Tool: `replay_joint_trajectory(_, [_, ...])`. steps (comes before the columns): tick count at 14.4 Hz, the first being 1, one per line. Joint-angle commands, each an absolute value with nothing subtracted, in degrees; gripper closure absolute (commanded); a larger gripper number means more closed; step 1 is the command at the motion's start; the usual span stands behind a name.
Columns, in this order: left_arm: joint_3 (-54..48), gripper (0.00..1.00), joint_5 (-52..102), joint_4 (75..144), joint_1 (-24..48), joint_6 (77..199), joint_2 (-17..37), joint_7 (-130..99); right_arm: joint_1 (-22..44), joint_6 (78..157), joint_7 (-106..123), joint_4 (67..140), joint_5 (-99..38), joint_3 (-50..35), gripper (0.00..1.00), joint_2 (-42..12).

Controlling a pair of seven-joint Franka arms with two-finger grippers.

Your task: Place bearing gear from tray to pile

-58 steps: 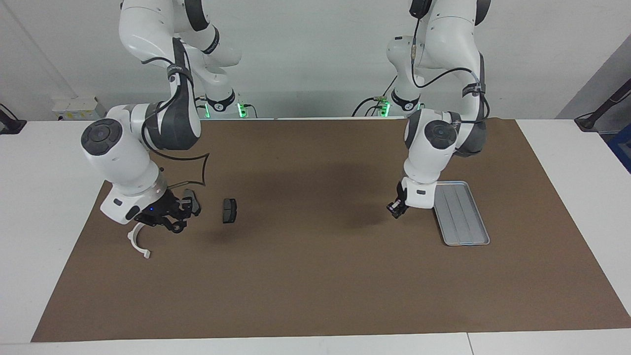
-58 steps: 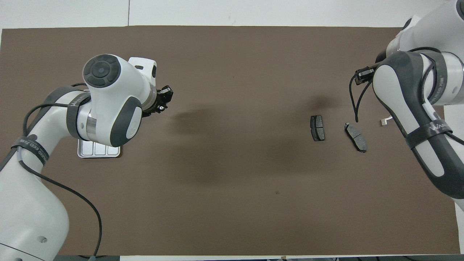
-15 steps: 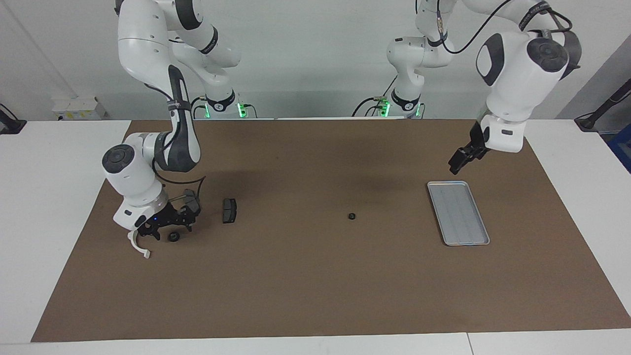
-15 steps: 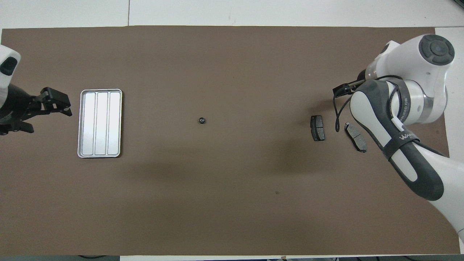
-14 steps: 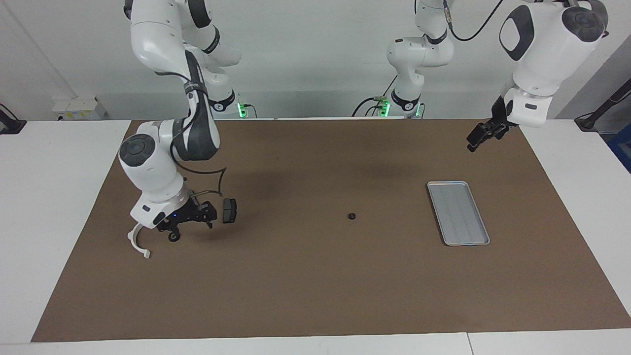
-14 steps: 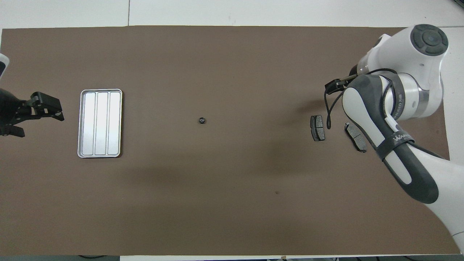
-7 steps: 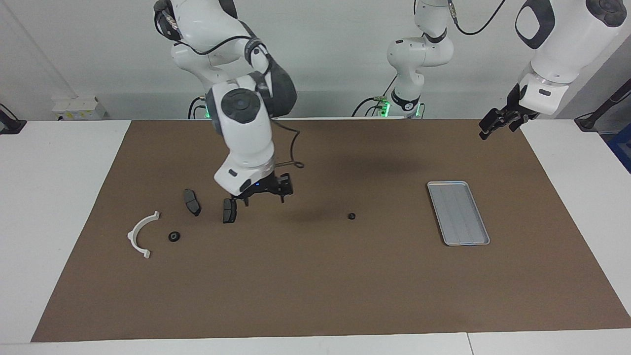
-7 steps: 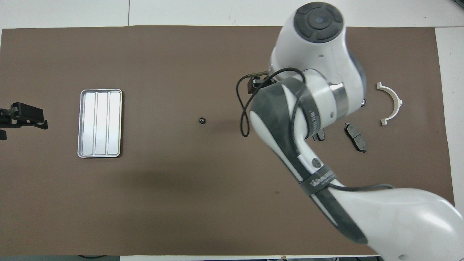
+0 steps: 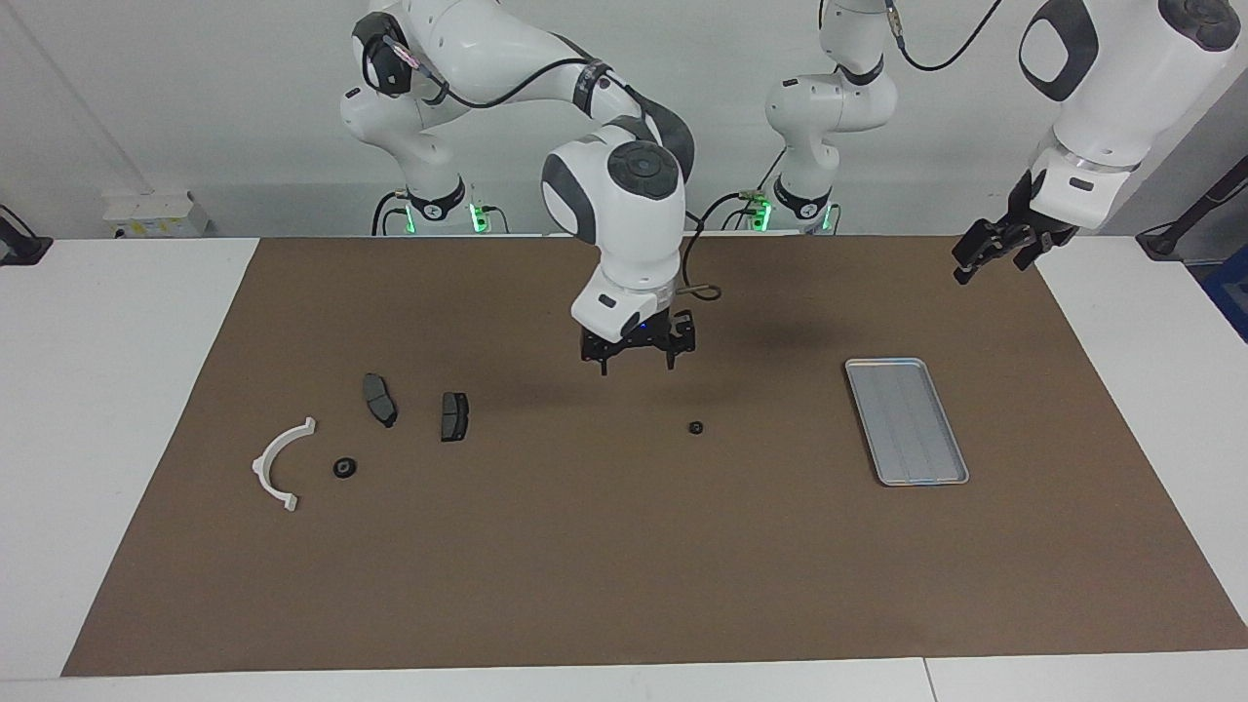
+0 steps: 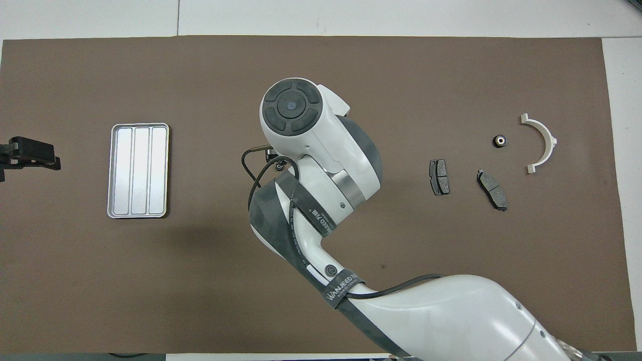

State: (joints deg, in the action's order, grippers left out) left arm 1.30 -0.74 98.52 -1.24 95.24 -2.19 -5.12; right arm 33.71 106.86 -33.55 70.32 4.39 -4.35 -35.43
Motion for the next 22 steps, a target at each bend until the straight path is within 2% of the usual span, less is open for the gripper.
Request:
replay_joint_trajectory(1, [0.6, 0.0, -0.4, 99.2, -2.0, 96.7, -1.8, -3.7, 34.5, 109.5, -34.6, 67.8, 5.8, -4.3, 0.0, -39.2])
replay_joint_trajectory(7, [0.6, 0.0, -0.4, 99.0, -3.2, 97.0, -2.4, -3.7, 36.5, 114.7, -37.3, 67.0, 5.8, -4.2, 0.0, -42.8])
replay_joint_trajectory(11, [-0.4, 0.0, -0.4, 98.4, -3.9, 96.5, -2.6, -3.7, 37.2, 115.3, -37.3, 62.1, 5.8, -4.2, 0.0, -47.2])
replay_joint_trajectory(22, [-2.8, 0.0, -1.1, 96.9, -4.0, 95.1, -2.3, -3.9, 38.1, 120.1, -38.0, 63.5, 5.8, -4.3, 0.04, -50.6])
